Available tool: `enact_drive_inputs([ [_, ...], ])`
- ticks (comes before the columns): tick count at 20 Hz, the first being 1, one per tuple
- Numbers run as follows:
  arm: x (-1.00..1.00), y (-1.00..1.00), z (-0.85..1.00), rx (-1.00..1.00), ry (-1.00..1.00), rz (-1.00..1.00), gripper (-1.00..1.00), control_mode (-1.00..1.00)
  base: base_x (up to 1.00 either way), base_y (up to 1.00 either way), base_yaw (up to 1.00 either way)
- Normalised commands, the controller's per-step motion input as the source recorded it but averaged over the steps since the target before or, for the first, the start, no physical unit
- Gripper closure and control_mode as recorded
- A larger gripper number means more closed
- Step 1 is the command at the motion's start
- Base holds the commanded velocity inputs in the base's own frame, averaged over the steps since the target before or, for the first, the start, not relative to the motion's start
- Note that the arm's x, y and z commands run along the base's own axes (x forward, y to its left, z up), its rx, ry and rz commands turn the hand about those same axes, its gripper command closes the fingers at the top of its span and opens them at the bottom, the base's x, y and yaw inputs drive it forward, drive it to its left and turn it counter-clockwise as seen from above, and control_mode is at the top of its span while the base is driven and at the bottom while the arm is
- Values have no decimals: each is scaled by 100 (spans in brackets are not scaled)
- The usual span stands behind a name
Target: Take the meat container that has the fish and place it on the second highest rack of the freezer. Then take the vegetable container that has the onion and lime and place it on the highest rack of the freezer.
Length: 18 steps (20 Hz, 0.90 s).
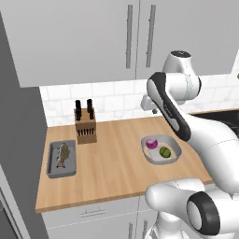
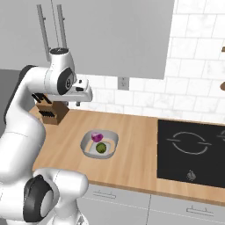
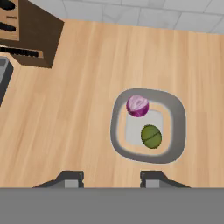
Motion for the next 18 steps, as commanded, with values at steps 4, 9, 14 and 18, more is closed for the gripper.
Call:
enact_drive_inputs([
  [4, 0, 0, 0, 0, 0, 0, -100, -100, 0, 0, 0],
  [9, -28, 0, 0, 0, 0, 0, -100, -100, 0, 0, 0],
  [14, -100, 33, -14, -3, -2, 0, -100, -100, 0, 0, 0],
  [18, -68, 100, -9, 1, -2, -32, -100, -100, 0, 0, 0],
])
